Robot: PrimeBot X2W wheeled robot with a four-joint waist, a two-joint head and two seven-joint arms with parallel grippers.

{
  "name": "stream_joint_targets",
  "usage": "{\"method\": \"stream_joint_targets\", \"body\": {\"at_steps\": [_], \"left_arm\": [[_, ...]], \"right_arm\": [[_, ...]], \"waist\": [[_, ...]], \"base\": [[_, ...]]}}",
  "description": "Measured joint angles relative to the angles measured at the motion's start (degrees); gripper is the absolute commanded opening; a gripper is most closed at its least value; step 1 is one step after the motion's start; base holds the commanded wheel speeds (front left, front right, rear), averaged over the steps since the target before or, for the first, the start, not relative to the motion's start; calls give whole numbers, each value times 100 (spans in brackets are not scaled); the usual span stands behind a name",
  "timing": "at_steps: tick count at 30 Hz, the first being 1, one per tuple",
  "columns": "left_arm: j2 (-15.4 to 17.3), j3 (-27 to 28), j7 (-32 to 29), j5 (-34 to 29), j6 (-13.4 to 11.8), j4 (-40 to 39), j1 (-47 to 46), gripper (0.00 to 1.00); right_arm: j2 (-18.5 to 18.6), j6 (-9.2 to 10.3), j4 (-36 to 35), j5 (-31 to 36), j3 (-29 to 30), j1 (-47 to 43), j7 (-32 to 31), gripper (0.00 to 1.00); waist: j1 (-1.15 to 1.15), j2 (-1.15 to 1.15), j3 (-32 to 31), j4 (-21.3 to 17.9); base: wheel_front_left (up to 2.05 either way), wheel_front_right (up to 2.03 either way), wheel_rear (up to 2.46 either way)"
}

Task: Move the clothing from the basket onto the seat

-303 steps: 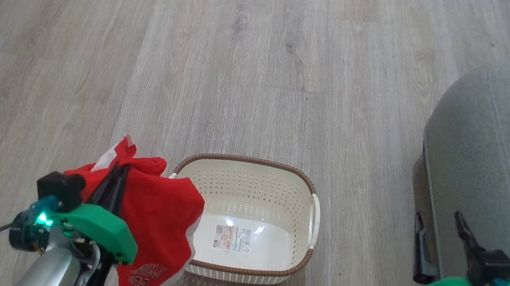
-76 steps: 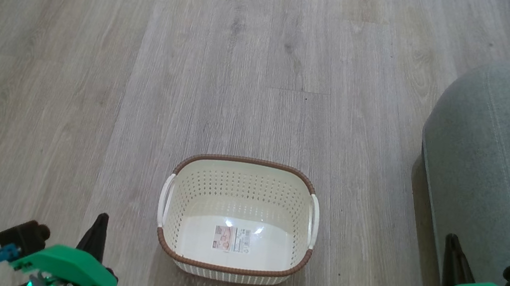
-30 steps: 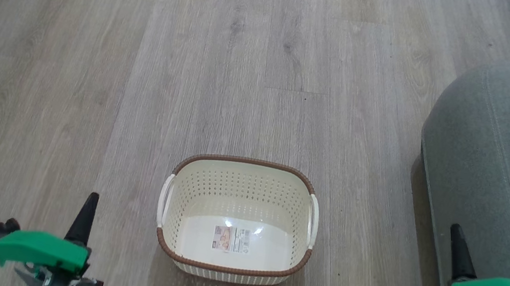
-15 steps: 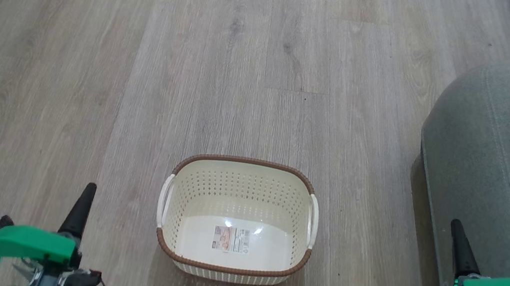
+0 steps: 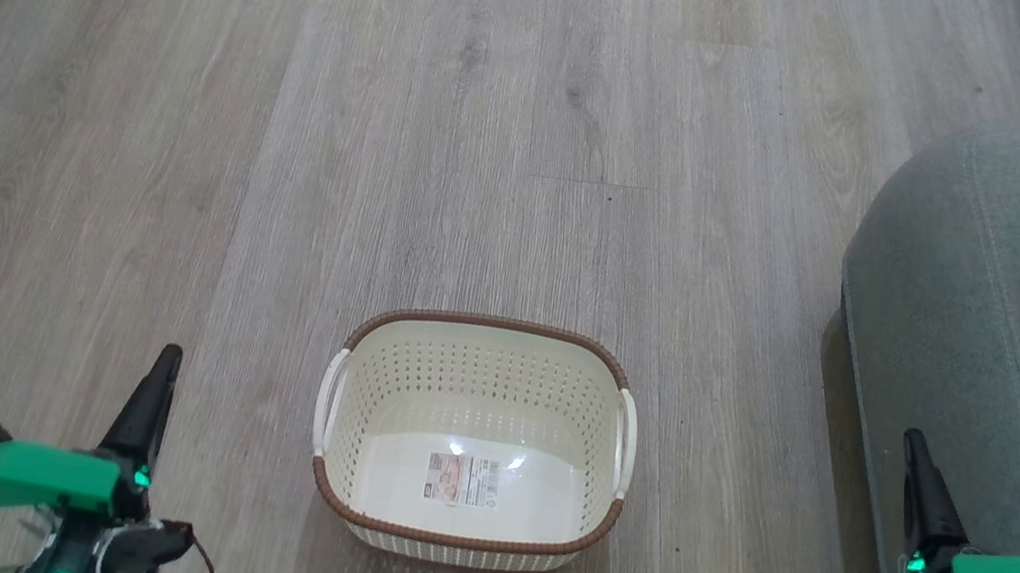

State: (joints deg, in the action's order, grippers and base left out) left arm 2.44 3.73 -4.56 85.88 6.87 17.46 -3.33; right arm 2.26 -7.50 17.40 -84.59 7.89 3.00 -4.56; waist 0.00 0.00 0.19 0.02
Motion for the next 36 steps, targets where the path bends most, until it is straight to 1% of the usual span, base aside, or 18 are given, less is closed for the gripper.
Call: {"method": "stream_joint_targets", "body": {"at_steps": [11,36], "left_arm": [[-1,59,-149,594,8,-141,-1,0],[-1,73,-149,593,9,-146,-1,0]], "right_arm": [[1,0,-110,-710,-1,1,-159,0],[1,0,-113,-725,-1,1,-159,0]], "waist": [[0,0,-1,-3],[0,0,-1,-3]], "base": [[0,0,0],[0,0,0]]}}
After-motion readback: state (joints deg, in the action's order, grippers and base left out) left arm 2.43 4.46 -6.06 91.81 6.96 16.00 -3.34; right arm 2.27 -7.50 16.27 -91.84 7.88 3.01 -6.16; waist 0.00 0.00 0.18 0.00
